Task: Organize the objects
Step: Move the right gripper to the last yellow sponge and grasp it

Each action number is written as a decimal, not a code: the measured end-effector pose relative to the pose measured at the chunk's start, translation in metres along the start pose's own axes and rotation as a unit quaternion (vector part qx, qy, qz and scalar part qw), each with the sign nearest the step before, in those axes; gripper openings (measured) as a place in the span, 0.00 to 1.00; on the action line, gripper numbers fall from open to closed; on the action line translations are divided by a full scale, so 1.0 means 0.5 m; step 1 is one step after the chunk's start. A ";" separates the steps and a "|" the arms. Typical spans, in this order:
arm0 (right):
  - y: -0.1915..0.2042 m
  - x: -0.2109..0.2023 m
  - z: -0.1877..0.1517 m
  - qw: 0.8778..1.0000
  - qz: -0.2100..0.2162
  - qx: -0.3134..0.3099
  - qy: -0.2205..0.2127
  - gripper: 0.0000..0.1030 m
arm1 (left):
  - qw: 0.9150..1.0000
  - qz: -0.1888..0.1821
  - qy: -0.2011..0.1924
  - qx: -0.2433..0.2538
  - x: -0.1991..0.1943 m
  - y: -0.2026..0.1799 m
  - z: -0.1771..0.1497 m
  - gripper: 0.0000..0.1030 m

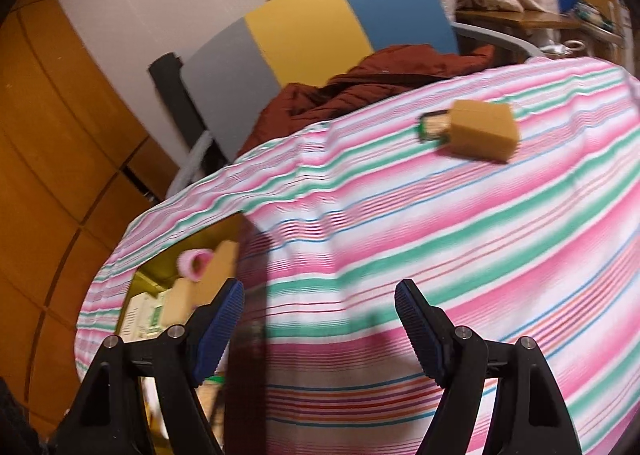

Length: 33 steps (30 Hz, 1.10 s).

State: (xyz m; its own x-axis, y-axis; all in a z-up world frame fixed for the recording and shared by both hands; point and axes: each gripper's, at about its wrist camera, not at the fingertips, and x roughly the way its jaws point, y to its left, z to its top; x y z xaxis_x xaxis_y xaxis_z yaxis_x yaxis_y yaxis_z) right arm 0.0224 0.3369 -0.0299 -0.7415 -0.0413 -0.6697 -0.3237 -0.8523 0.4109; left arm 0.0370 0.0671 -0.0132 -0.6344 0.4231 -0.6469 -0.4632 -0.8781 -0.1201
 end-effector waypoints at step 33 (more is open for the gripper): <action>-0.266 0.061 0.216 0.995 -0.097 -0.008 -0.017 0.77 | 0.987 -0.100 0.092 0.091 0.140 -0.257 0.059 0.48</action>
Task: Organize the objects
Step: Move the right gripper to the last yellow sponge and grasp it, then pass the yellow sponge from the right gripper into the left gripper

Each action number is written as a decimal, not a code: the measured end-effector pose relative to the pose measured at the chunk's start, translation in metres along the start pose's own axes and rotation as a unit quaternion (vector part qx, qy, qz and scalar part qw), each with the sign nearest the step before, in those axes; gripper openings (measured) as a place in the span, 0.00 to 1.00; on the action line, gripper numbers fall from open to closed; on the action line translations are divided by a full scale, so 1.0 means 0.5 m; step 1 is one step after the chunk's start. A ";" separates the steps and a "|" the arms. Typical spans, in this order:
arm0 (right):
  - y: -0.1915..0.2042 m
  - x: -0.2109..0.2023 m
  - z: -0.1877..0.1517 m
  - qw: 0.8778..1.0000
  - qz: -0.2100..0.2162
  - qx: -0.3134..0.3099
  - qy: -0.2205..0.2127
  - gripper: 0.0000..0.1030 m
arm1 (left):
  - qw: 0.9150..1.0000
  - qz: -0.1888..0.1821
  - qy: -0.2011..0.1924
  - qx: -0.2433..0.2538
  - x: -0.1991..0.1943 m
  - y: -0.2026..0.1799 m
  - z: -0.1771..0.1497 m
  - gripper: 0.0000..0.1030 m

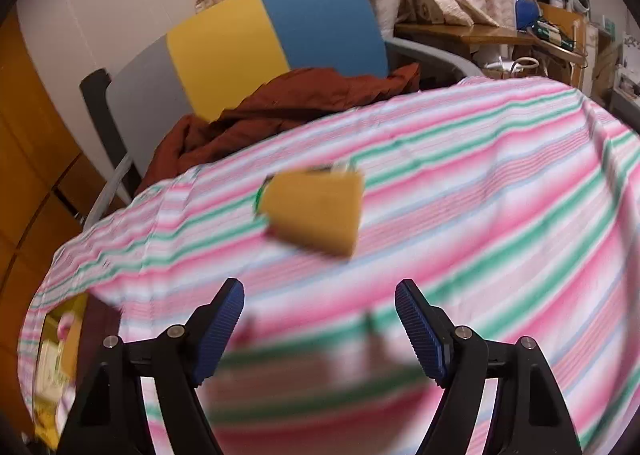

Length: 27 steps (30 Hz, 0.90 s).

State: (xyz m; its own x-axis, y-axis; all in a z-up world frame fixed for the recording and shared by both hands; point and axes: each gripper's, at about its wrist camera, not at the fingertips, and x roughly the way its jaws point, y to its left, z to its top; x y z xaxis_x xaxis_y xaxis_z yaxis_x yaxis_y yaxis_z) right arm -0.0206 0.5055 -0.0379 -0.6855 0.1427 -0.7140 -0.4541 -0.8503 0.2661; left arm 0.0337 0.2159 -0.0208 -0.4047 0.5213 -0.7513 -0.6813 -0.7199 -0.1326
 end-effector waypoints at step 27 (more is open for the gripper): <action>-0.034 -0.007 -0.043 0.998 -0.038 0.017 -0.040 0.84 | 0.999 0.000 0.002 -0.045 0.116 -0.016 0.117 0.58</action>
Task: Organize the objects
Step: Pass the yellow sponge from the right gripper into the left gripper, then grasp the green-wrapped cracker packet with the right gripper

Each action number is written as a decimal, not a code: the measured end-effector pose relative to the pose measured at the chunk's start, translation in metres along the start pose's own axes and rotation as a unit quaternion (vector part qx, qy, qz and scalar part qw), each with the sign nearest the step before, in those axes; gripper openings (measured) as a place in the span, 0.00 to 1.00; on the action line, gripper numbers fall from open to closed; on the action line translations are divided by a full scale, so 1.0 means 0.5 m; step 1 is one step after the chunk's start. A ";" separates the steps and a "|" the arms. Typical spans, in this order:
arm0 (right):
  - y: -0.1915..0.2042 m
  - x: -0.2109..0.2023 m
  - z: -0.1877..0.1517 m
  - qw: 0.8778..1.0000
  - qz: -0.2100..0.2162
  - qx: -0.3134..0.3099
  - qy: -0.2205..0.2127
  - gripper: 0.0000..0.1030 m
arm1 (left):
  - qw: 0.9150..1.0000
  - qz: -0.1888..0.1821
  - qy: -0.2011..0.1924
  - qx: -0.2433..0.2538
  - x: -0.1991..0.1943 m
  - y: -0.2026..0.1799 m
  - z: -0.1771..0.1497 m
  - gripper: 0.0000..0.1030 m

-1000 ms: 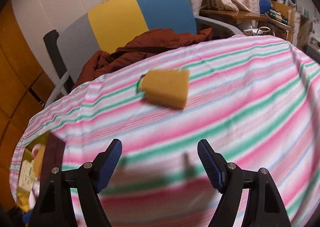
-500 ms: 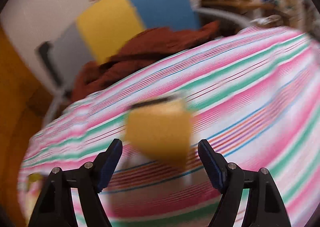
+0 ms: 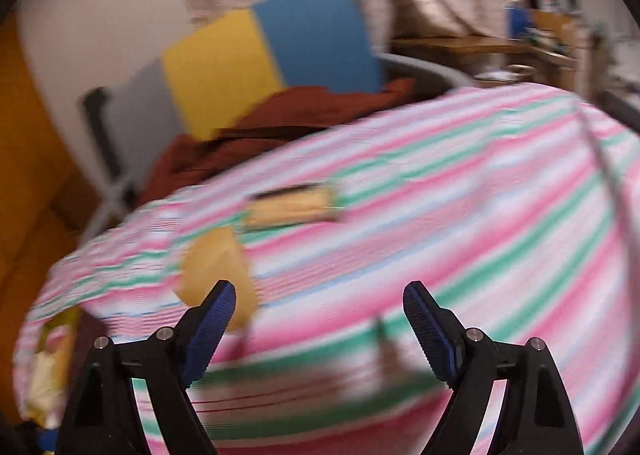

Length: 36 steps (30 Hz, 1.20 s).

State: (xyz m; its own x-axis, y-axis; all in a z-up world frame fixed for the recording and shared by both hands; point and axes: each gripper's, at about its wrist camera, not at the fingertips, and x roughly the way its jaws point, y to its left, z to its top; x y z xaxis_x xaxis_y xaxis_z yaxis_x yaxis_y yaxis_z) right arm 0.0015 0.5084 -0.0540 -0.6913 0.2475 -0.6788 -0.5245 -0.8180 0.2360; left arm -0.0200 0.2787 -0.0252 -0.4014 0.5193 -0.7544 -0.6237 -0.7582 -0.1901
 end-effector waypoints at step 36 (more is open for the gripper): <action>0.013 0.067 0.087 0.991 0.013 -0.115 0.063 0.91 | 1.000 -0.005 -0.027 0.005 0.250 0.025 0.103 0.48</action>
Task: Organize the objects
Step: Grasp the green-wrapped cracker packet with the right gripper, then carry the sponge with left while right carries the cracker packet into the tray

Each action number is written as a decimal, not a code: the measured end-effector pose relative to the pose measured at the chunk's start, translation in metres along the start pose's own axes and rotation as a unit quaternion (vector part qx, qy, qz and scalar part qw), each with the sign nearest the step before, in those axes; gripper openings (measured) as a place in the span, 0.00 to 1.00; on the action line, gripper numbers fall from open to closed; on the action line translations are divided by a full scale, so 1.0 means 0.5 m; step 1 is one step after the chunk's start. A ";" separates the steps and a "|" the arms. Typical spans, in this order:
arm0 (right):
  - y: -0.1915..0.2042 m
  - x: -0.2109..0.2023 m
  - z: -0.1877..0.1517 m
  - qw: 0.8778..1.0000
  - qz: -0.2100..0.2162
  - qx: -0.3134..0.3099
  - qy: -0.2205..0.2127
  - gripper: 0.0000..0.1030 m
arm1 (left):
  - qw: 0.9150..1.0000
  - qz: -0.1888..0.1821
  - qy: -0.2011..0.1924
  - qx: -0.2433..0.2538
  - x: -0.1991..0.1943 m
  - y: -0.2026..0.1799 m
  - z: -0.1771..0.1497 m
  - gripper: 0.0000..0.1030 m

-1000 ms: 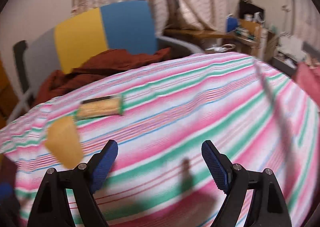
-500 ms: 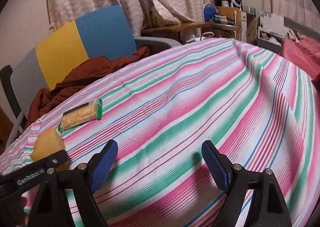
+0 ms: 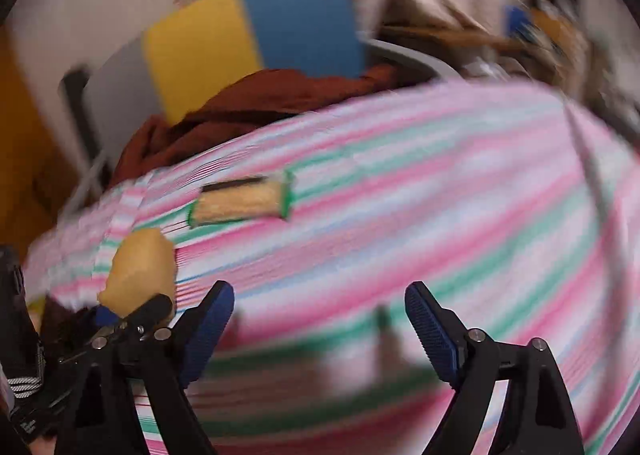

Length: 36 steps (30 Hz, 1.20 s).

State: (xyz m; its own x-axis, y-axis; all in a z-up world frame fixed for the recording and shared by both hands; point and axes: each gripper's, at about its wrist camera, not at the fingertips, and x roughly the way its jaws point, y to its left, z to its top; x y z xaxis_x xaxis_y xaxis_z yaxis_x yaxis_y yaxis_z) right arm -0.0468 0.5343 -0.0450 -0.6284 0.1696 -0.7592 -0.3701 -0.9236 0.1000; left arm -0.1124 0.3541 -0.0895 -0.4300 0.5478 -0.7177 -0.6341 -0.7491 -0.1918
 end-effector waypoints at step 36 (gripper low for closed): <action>0.022 0.128 0.020 0.999 0.029 -0.009 0.035 0.50 | 1.000 -0.004 -0.009 0.001 0.008 0.011 -0.007 0.50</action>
State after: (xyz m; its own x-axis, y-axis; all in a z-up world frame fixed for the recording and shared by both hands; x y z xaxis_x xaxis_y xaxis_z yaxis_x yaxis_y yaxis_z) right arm -0.0979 0.5385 -0.0858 -0.5985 0.0910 -0.7959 -0.3218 -0.9372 0.1349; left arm -0.1154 0.3512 -0.0957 -0.4359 0.5603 -0.7043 -0.6387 -0.7439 -0.1965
